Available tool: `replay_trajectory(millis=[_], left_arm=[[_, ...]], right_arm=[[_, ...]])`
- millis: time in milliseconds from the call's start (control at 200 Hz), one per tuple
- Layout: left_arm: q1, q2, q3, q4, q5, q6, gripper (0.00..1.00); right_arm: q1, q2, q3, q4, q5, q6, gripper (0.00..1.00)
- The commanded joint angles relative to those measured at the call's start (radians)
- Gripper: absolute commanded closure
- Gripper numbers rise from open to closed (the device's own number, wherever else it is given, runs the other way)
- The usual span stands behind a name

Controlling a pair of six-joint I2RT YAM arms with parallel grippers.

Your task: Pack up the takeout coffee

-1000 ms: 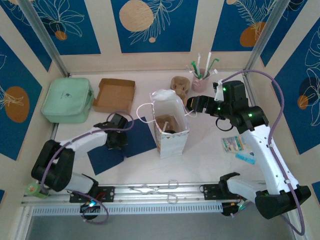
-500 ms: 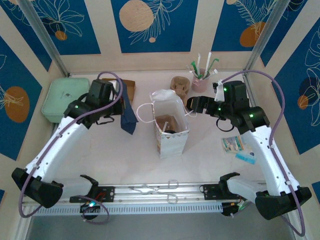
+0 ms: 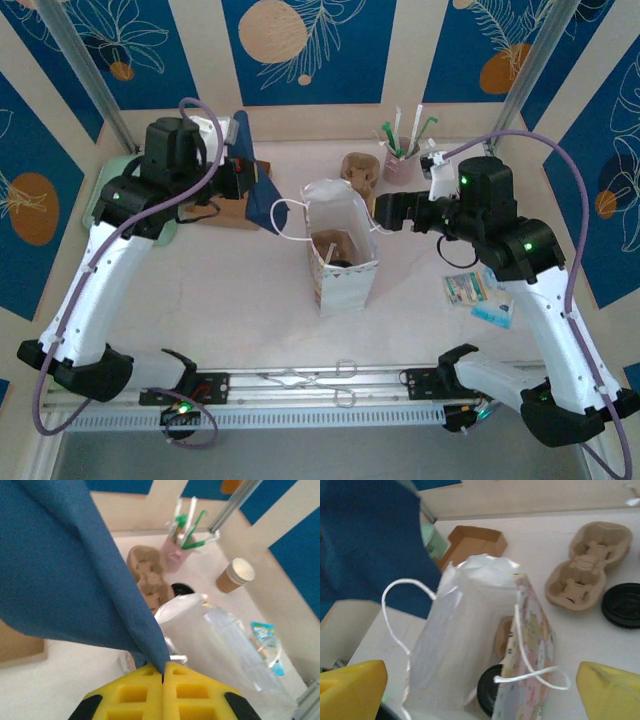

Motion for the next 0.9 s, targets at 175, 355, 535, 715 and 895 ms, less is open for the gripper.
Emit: replay_trajectory(millis=[175, 355, 535, 715, 895], left_arm=[[0.005, 0.012, 0.057, 0.152, 0.305, -0.019, 0.96], [0.005, -0.018, -0.024, 0.381, 0.482, -0.115, 0.96], [0.005, -0.011, -0.098, 0.672, 0.633, -0.304, 0.98], [0.004, 0.013, -0.139, 0.919, 0.702, -0.48, 1.0], [-0.003, 0.046, -0.223, 1.192, 0.742, -0.676, 1.0]], right_arm=[[0.065, 0.034, 0.046, 0.046, -0.175, -0.044, 0.01], [0.056, 0.087, 0.093, 0.092, -0.336, 0.001, 0.01], [0.042, 0.129, 0.088, 0.235, -0.517, 0.084, 0.01], [0.029, 0.143, 0.069, 0.34, -0.569, 0.13, 0.01], [0.014, 0.171, 0.062, 0.373, -0.548, 0.141, 0.01]])
